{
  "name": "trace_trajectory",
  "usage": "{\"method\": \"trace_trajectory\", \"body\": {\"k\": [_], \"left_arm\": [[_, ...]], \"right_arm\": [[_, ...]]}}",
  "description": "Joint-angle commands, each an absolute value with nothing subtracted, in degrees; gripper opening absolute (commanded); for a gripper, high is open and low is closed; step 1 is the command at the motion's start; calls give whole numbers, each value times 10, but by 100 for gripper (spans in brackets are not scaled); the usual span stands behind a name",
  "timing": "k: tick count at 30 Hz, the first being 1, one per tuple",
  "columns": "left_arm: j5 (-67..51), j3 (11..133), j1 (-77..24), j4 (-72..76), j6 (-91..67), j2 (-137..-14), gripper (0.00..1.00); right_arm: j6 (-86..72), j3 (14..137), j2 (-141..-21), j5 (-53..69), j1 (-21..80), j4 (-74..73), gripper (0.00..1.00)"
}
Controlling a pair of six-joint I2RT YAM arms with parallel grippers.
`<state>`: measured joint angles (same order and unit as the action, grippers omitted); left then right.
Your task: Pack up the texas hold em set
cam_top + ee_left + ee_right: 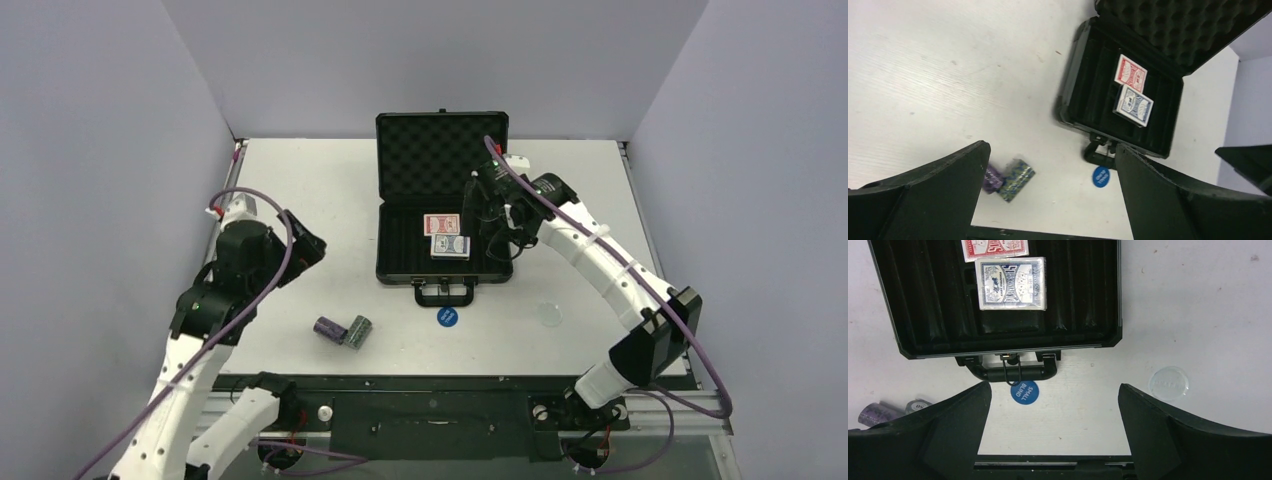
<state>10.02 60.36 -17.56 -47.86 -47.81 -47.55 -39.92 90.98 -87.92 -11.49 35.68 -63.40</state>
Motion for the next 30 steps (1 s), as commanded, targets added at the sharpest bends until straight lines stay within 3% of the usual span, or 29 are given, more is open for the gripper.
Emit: {"method": "trace_trajectory", "body": {"k": [1,12,21,30], "left_arm": [[154,594,-171,-559,-353,-408,96],[113,519,-171,-560,-320,-288,96],[136,489,-163,-548,-347,-285,96],[107,470,-148,-521,-335,-274,96]], "right_arm": [[-382,950,-914,-102,358,-615,91],[-397,1027,-1055,-77,351,-578,61],[-449,1022,-1126,-56,312,-527,55],[-492,1014,-1162,-48,274,-508,57]]}}
